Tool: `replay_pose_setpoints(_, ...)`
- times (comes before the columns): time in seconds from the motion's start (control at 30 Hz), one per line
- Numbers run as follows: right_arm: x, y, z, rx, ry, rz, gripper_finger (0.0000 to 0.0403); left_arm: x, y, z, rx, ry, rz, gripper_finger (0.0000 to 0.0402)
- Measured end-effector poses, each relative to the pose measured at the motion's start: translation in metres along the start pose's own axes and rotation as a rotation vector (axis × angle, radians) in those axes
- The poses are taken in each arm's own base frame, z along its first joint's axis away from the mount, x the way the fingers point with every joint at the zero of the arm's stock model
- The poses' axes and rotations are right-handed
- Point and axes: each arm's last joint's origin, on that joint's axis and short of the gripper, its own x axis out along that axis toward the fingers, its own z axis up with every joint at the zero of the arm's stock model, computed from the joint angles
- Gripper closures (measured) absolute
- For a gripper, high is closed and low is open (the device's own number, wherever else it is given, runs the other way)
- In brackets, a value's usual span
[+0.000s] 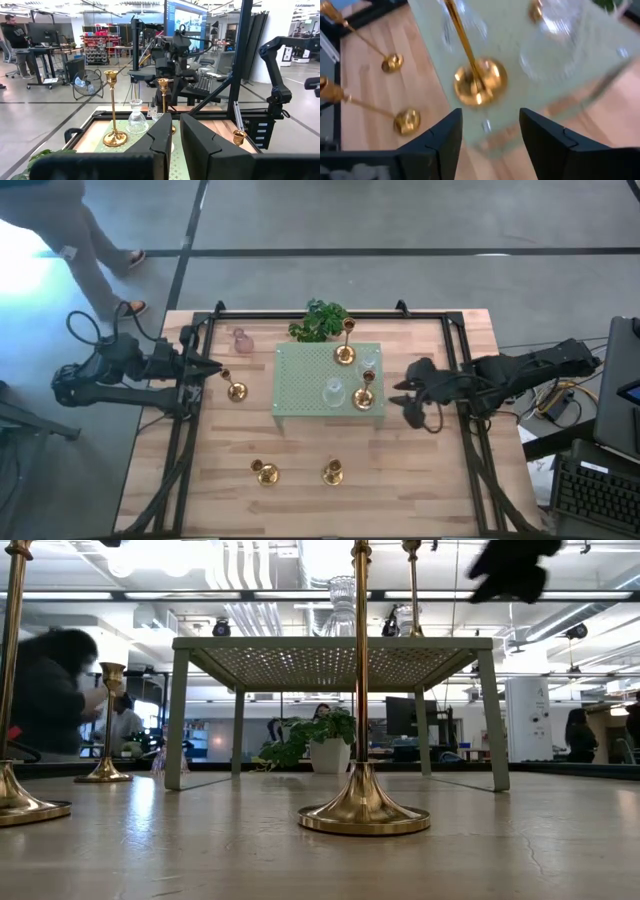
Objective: Pick & Place candle stick holders
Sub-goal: Move the transparent candle holder to the middle left on the shelf
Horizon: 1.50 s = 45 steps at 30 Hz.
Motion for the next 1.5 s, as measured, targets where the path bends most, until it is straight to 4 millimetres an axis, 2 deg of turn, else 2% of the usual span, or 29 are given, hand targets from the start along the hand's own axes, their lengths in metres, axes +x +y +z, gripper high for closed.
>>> replay_pose_setpoints(0.1,-0.012,-0.007,-0.015,0.004,0.064,-0.011,0.0227,0.000,0.000,0.000,0.000,0.000,0.000,0.0356)
replay_pose_setpoints(0.2,-0.013,-0.011,-0.034,0.029,0.096,-0.005,0.0249,0.000,0.000,0.000,0.000,0.000,0.000,0.0356)
replay_pose_setpoints(0.3,-0.002,-0.016,-0.060,0.040,0.127,0.002,0.0287,0.000,0.000,0.000,0.000,0.000,0.000,0.0356)
replay_pose_setpoints(0.47,0.025,-0.029,-0.096,0.084,0.137,0.035,0.0378,0.000,0.000,0.000,0.000,0.001,0.000,0.0356)
replay_pose_setpoints(0.73,0.052,-0.048,-0.126,0.068,0.045,0.150,0.0395,0.000,0.000,0.000,0.000,0.001,0.000,0.0356)
replay_pose_setpoints(1.07,0.070,-0.094,-0.151,0.097,-0.157,0.294,0.0395,0.000,0.000,0.000,0.000,0.000,0.001,0.0356)
replay_pose_setpoints(1.2,0.062,-0.099,-0.141,-0.009,-0.287,0.391,0.0395,0.000,0.000,0.000,0.000,0.001,0.000,0.0356)
replay_pose_setpoints(1.5,0.041,-0.102,-0.131,-0.309,-0.561,0.399,0.0395,0.000,0.000,-0.001,0.000,0.006,0.000,0.0356)
